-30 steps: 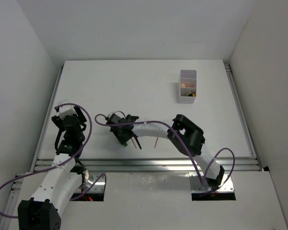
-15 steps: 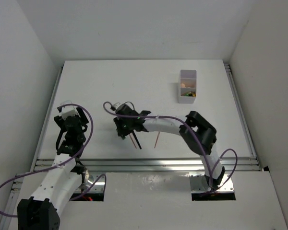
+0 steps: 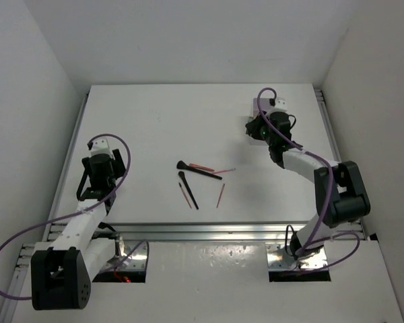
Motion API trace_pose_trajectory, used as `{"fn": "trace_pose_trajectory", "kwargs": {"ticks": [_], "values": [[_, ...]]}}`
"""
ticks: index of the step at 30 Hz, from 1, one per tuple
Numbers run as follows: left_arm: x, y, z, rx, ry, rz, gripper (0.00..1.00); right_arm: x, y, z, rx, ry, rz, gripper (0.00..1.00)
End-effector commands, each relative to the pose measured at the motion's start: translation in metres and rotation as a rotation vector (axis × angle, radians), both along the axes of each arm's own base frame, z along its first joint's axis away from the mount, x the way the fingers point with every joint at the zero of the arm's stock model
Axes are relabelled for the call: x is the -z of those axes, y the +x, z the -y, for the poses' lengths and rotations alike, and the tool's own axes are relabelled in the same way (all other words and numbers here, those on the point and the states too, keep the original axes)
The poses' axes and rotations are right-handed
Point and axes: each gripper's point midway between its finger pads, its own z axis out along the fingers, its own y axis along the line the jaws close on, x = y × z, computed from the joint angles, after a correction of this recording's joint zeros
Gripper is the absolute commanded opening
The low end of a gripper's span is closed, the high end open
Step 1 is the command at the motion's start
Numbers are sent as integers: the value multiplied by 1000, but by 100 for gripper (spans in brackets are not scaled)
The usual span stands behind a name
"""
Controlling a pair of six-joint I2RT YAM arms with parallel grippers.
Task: Organize the makeup
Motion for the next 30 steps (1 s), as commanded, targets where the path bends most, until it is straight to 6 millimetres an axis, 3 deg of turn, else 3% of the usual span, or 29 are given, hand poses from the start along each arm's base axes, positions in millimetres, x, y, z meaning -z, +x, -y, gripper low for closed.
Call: {"fn": "trace_pose_trajectory", "kwargs": {"ticks": [1, 3, 4, 6, 11, 15, 18, 25, 30], "values": [[-28, 23, 5, 73, 3, 65, 76, -3, 22, 25, 140, 95, 72, 0], [-26, 27, 6, 86, 6, 62, 76, 3, 30, 57, 289, 118, 75, 0], [-31, 31, 6, 86, 8, 77, 76, 12, 31, 54, 316, 117, 78, 0], [-32, 33, 5, 90, 17, 71, 76, 16, 33, 68, 396, 118, 104, 0], [-32, 32, 2, 80, 17, 80, 76, -7, 49, 73, 441, 110, 223, 0], [-23, 32, 3, 77, 6, 51, 76, 1, 46, 85, 522, 87, 225, 0], [-21, 33, 2, 82, 16, 44, 76, 10, 45, 88, 532, 70, 237, 0], [-14, 30, -4, 63, 39, 40, 76, 36, 50, 68, 495, 78, 259, 0], [-12, 29, -4, 59, 31, 34, 76, 40, 50, 60, 481, 51, 255, 0]]}}
